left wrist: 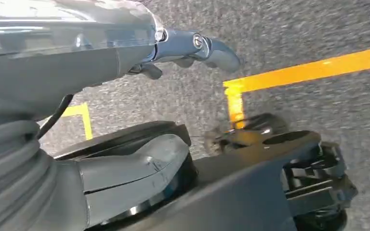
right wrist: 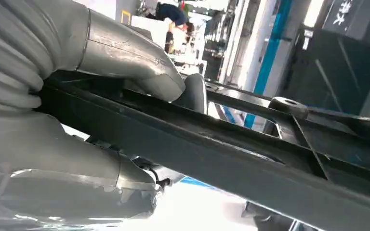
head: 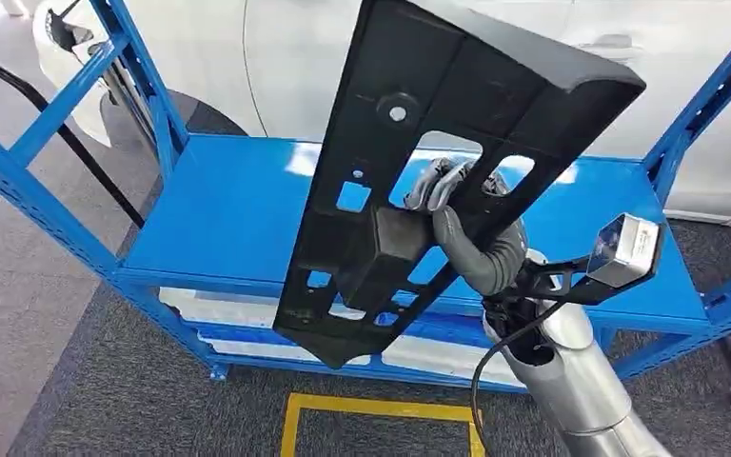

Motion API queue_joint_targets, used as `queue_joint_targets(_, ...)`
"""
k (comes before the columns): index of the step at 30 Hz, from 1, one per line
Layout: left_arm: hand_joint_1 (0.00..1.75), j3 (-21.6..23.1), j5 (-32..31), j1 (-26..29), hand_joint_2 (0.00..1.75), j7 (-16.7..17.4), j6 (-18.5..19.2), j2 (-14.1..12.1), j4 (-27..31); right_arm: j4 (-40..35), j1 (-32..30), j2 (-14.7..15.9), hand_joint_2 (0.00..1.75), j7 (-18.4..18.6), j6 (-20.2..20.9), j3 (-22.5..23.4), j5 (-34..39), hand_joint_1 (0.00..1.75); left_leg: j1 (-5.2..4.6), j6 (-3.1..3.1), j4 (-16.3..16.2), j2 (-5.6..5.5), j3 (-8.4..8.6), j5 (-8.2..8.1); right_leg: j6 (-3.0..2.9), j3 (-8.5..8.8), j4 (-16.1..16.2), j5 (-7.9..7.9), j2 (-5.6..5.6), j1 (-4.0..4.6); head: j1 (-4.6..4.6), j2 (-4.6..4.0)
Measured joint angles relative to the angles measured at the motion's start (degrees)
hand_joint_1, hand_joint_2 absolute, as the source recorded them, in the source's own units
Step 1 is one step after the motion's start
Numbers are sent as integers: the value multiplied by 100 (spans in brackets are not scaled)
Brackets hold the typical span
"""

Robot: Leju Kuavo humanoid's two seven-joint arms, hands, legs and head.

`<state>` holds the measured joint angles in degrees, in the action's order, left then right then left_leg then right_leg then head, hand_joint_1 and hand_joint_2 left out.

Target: Take the parts from the cabinet and place them on the table.

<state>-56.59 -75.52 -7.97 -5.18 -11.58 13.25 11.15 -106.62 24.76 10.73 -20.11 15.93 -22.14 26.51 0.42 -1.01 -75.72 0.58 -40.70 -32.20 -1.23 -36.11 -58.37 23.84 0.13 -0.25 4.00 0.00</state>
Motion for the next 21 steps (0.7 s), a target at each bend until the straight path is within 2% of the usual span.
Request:
queue_joint_targets(1,0,0,-7,5,175,2,4,-2,0,-2,-14,22,175,-7,-33,-2,-13,175,-3,29,267,0,251,199,8,-79,-14,-47,7,6,-2,0)
queue_joint_targets(2,0,0,-13,5,175,2,9,0,2,-15,-27,44,175,-13,-61,-4,-15,175,-10,67,685,-6,573,369,23,-142,-27,-95,20,14,-2,0)
queue_joint_targets(3,0,0,-15,-1,175,2,20,-2,2,-44,-50,66,175,-31,-81,-4,-22,175,-36,131,1191,-34,952,411,36,-181,-36,-143,30,15,0,0)
queue_joint_targets(4,0,0,-15,-15,175,4,22,-11,2,-89,-83,85,175,-46,-87,-4,-41,175,-57,203,1707,-83,1273,179,70,-203,-38,-185,24,25,0,0)
queue_joint_targets(5,0,0,-15,-15,175,4,22,-9,2,-116,-102,103,175,-48,-94,-9,-50,175,-66,160,1839,-80,1370,184,107,-193,-23,-229,16,-3,-2,0)
queue_joint_targets(7,0,0,9,-4,175,9,24,-4,2,-140,-115,105,175,-55,-98,-17,-52,175,-110,210,1859,-78,1300,260,182,-186,28,-344,18,-43,0,0)
queue_joint_targets(8,0,-2,15,7,175,9,24,-2,2,-144,-121,111,175,-52,-98,-24,-57,175,-101,254,1926,-65,1269,356,228,-189,88,-424,32,-23,-2,0)
queue_joint_targets(9,0,-4,28,-1,175,2,24,7,0,-142,-129,138,175,-52,-103,-33,-59,175,-39,285,1997,-18,1261,472,241,-229,59,-354,49,-40,-2,0)
queue_joint_targets(10,0,-6,35,-9,175,-2,22,9,0,-144,-113,144,175,-55,-105,-44,-57,175,-45,336,2032,-11,1182,551,260,-314,-86,-51,36,-20,-2,0)
queue_joint_targets(11,0,-7,42,-9,175,-17,15,9,0,-144,-103,149,175,-52,-109,-57,-57,175,-44,345,2030,-1,1084,633,275,-408,-440,357,29,-33,-2,0)
queue_joint_targets(12,0,-9,42,2,175,-22,15,9,0,-142,-102,149,175,-48,-114,-63,-52,175,-48,343,2025,5,998,700,304,-504,-879,695,24,-47,-2,0)
queue_joint_targets(13,0,-11,44,13,175,-26,13,9,0,-142,-103,149,175,-46,-124,-79,-44,175,-53,341,2019,15,909,765,334,-577,-1305,904,20,-57,-2,0)
queue_joint_targets(14,0,-13,48,18,175,-35,6,11,0,-142,-98,149,175,-44,-135,-90,-33,175,-52,334,1995,24,807,831,352,-595,-1608,912,17,-64,-2,0)
queue_joint_targets(15,0,-13,48,21,175,-39,4,11,0,-142,-97,149,175,-44,-149,-94,-28,175,-46,325,1963,28,703,883,367,-522,-1677,761,16,-71,-2,0)
queue_joint_targets(16,0,-13,48,22,175,-46,0,11,0,-142,-97,149,175,-35,-157,-96,-24,175,-40,311,1919,30,605,929,377,-344,-1538,549,14,-82,-2,0)
queue_joint_targets(17,0,-13,44,23,175,-50,-2,15,0,-142,-97,149,175,-33,-164,-98,-20,175,-35,292,1871,31,501,970,379,-43,-1181,351,7,-97,-2,0)
queue_joint_targets(18,0,-13,39,22,175,-52,-2,15,0,-144,-95,149,175,-35,-168,-101,-17,175,-32,271,1815,30,409,1008,377,345,-678,294,-13,-109,-2,0)
queue_joint_targets(19,0,-13,37,17,175,-55,-4,15,0,-160,-87,149,175,-33,-173,-103,-15,175,-43,239,1751,24,344,1037,362,665,-164,567,-32,-106,-2,0)
queue_joint_targets(20,0,-13,28,16,175,-55,-9,15,0,-175,-92,149,175,-35,-173,-111,-15,175,-54,206,1712,14,312,1064,296,810,83,662,-17,-50,2,0)
queue_joint_targets(21,0,-13,24,22,175,-59,-9,15,0,-186,-106,149,175,-39,-173,-116,-11,175,-57,169,1735,16,331,1115,241,759,34,599,-6,-47,0,0)
